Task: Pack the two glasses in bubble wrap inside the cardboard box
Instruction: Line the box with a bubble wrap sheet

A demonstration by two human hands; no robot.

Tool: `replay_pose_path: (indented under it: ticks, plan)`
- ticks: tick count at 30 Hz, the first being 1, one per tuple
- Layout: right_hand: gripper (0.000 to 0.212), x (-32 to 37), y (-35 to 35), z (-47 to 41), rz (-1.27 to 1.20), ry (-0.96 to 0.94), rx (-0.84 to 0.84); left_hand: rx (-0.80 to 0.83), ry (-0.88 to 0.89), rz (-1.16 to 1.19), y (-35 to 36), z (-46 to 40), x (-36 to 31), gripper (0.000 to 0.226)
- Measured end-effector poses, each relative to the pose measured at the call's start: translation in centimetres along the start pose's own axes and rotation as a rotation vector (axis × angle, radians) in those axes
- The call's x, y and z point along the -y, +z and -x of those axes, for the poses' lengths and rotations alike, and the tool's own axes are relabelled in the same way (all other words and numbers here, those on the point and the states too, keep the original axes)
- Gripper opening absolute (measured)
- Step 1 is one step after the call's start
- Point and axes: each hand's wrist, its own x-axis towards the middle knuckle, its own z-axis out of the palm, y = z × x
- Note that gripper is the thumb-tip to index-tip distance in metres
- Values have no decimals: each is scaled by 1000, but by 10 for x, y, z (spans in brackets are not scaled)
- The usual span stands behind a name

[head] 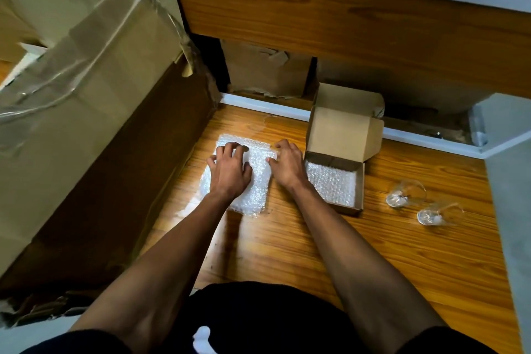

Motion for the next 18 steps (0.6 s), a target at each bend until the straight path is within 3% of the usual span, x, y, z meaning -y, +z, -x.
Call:
replay_pose_path:
  ticks: [2, 6, 10, 15, 18]
  plan:
    - [34, -1, 3, -1, 22, 35, 30, -6, 17, 12, 1, 1, 1, 39]
    - [8, 1, 3, 2, 7, 7, -77, -9, 23, 18, -1, 2, 3, 40]
    - [11, 5, 2, 6, -27, -47, -155, -20, 37, 38, -5, 3, 6, 41]
    - [9, 8, -14, 12, -379, -46, -60, -88, 71, 136, -17, 3, 3, 53]
    - [20, 5, -27, 17, -573, -27, 41, -84, 48, 260, -26, 2, 1, 65]
